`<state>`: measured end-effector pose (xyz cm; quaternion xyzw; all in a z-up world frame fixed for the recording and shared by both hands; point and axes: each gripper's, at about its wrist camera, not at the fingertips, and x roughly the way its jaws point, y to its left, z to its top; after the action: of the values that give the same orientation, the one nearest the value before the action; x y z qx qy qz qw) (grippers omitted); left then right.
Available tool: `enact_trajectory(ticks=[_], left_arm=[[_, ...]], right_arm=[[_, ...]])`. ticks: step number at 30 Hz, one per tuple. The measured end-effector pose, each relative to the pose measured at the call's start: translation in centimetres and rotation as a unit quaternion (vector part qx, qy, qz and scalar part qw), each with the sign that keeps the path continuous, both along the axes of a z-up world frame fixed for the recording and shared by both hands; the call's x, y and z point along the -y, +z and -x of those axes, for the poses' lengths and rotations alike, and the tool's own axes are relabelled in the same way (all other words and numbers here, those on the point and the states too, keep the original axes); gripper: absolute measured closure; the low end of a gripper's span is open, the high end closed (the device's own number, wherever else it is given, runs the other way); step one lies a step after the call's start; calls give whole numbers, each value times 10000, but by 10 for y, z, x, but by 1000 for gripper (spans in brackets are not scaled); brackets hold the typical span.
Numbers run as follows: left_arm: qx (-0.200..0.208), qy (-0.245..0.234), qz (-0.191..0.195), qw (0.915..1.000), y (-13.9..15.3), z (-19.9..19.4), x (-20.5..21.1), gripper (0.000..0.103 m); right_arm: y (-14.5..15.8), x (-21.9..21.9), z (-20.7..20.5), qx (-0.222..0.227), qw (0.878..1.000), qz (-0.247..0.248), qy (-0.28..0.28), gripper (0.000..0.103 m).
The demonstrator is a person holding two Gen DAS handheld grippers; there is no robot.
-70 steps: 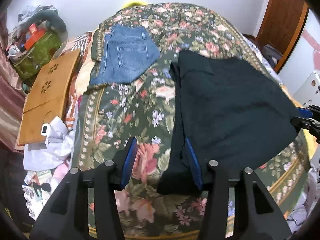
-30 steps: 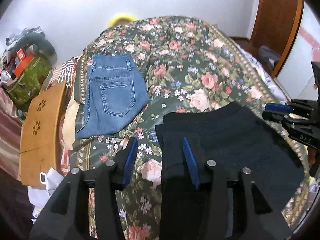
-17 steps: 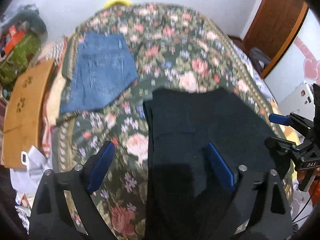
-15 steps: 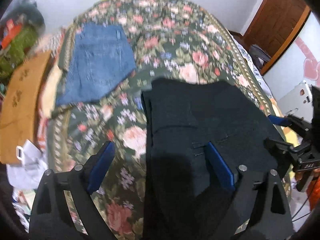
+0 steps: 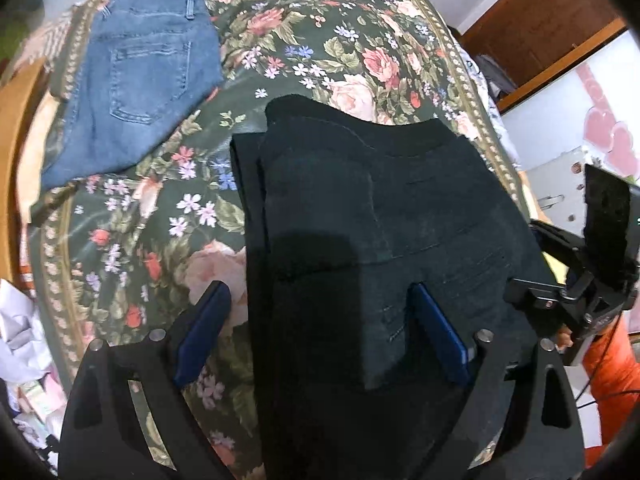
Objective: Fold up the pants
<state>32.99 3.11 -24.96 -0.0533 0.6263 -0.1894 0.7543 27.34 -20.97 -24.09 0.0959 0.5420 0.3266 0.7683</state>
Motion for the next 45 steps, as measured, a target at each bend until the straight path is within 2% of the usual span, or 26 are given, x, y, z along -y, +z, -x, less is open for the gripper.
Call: enact_trajectory(ticks=[2,3,9,11,17,20,25,32,35,40,45], left_arm=[[30,-17,189,9998,1,-1,0,26],[56,-62,243,9997,2,-1,2,33],[34,13,422,9991,1,-5,0,44],[95,60,421,9991,3,-4,0,48],[479,257,212,9983,13,6,2,63],[710,248,166,9970,25,11,3,72],[1372,187,-53,9904,56,24,5,78],[2117,452,-51,9763,111,24,-23,78],[2476,619,-87,9668,135,15,-39,78],[2857,855,-130,9544,160,-11,-73,78],[3013,1062,-310,9471,165,-40,-100,79]], right_arm=[[-1,1,-4,-14,9999,-104,-1,24],[-3,1,-5,-34,9999,-165,-28,27],[-5,2,-11,-82,9997,-219,5,42],[-4,5,-12,-78,9995,-293,-25,52],[8,1,-4,245,9995,-172,37,71],[20,-1,-2,448,9989,-104,61,78],[48,-14,4,989,9949,54,177,80],[94,-37,-4,1726,9847,56,234,81],[112,-52,-13,2025,9790,-24,218,81],[138,-83,-37,2444,9692,-105,278,81],[146,-118,-72,2692,9623,-107,383,81]])
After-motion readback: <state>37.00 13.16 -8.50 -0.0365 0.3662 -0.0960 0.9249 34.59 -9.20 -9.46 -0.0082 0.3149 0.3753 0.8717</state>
